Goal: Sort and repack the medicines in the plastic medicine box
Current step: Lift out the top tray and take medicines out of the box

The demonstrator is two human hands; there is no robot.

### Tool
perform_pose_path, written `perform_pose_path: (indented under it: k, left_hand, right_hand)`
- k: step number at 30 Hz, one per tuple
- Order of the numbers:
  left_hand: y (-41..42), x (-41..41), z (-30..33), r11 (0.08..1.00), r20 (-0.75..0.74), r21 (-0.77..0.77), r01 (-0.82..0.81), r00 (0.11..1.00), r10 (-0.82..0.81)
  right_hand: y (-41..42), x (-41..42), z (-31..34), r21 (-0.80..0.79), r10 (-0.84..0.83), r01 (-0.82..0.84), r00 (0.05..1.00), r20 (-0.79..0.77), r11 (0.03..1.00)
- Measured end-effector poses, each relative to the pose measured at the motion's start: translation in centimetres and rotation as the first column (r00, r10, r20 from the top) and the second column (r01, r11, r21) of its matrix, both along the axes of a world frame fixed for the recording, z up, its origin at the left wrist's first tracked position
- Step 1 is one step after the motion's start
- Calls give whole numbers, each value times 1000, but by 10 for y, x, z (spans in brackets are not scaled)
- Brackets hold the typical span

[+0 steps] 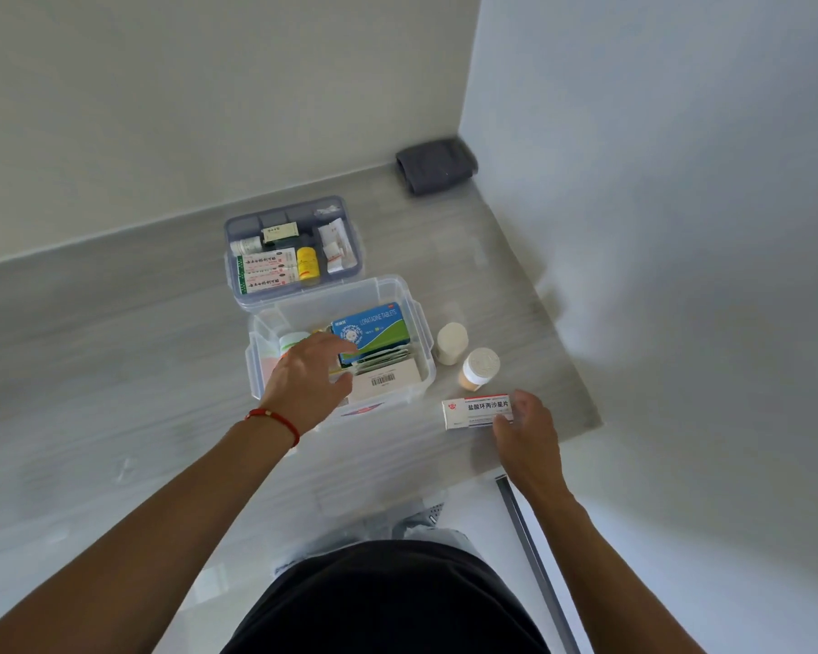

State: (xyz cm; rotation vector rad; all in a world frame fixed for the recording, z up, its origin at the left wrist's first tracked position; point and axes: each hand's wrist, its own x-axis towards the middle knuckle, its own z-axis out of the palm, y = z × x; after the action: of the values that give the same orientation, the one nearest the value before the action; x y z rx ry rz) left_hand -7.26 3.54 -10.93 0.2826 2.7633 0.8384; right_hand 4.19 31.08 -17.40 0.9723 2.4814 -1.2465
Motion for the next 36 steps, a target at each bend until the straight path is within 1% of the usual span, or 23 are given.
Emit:
perform_pose_path:
  k: [3,5,7,8,10,12,13,14,15,16,17,19,20,22,25,27,30,32,34,36]
  left_hand:
    - [11,-13,1,999,13,-3,-51,999,51]
    - [17,-23,-5,991,70,-24,-130,989,131]
    - [23,-34,-8,973,203,-62,-221,952,229]
    - [26,-38,-8,962,282,-56,-268,920,273]
    - [34,-43,-8,919,420,12,-394,836,353]
    - [39,-45,-6,841,523,84,-534,742,419]
    - [40,-47,-5,795,567,106,-597,693,445]
    - [41,-48,-5,753,600,123,-647,653,463]
    - [40,-50,-6,717,623,131,-685,619,478]
    - [40,-52,-7,682,642,141,-717,591,489]
    - [40,-53,-10,647,661,151,-748,563,496]
    - [40,-55,-11,581,686,167,-797,517,512]
    - [40,-56,-11,563,675,176,-807,515,528]
    - [40,-57,-6,560,627,194,-805,541,560]
    - [42,-55,2,625,550,201,-754,615,565]
    - [43,-51,9,666,500,222,-712,669,549]
    - [37,-41,23,704,376,274,-656,746,549]
    - [27,-35,35,700,302,349,-624,781,546]
    - [22,-29,48,645,330,444,-621,783,527]
    - [30,-26,63,611,420,523,-594,804,421]
  right_hand:
    - [5,2,11,31,12,-11,998,-58,999]
    - [7,2,22,37,-41,45,993,-111,998]
    - [6,1,34,41,-64,74,975,-211,996]
    - [4,-2,41,40,-73,86,963,-260,995]
    - [-5,-12,57,69,-29,58,931,-364,996]
    - [-21,-28,75,111,132,-90,873,-469,990]
    - [-31,-39,80,145,247,-200,822,-514,969]
    - [-40,-51,82,199,370,-312,766,-525,929]
    - [-49,-63,80,243,474,-408,732,-489,880]
    - [-57,-74,78,257,538,-473,727,-426,843]
    - [-64,-83,76,226,561,-514,747,-358,828]
    - [-73,-90,69,145,560,-544,770,-305,826]
    - [-74,-90,66,122,568,-559,769,-293,820]
    - [-75,-87,62,108,584,-578,768,-263,809]
    - [-73,-86,61,104,600,-594,766,-231,798]
    - [-70,-87,66,91,607,-605,755,-249,791]
    - [-64,-89,80,67,538,-543,793,-286,837]
    - [-57,-91,90,102,471,-464,826,-309,880]
    - [-53,-94,102,67,381,-384,850,-364,921]
    - [-48,-96,113,-52,266,-315,869,-417,948]
